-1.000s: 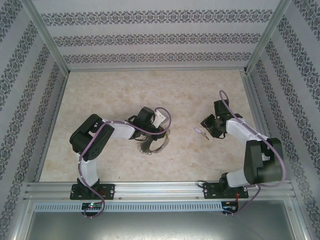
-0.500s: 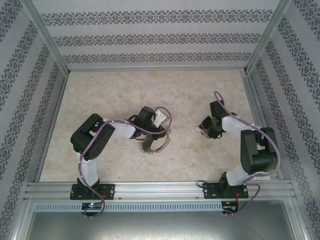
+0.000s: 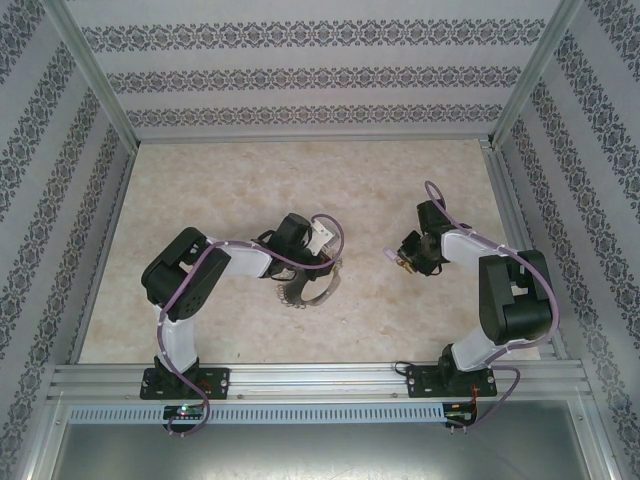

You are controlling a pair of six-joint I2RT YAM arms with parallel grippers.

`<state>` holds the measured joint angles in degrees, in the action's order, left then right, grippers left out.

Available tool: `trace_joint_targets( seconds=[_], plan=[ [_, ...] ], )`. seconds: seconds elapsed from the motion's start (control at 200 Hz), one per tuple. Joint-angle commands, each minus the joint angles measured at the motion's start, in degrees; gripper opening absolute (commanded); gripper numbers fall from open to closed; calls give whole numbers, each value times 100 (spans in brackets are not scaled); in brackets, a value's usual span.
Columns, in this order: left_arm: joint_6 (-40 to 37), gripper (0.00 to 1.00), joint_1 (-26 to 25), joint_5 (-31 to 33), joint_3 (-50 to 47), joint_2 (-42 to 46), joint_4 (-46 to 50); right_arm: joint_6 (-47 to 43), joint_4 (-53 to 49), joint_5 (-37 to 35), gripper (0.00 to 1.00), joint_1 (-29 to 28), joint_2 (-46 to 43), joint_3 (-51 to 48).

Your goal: Put the keys on the keyring

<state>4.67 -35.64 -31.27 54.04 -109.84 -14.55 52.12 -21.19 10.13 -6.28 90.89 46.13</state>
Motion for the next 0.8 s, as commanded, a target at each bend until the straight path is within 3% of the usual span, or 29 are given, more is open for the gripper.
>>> trace_joint_targets(
  seconds=[0.0,0.33,0.545,0.794],
  plan=[
    [61,0,-66,-102,100,-89,-136,-74,-102,33,19,-83,-199,44],
    [78,0,-80,-107,99,-94,-134,-1063,60,-61,56,-94,-449,316],
    [105,0,-93,-121,53,-103,-169,-1413,1100,356,57,-107,127,230],
    [94,0,-92,-83,28,-104,-155,-1467,1327,849,55,-230,313,-38]
  ],
)
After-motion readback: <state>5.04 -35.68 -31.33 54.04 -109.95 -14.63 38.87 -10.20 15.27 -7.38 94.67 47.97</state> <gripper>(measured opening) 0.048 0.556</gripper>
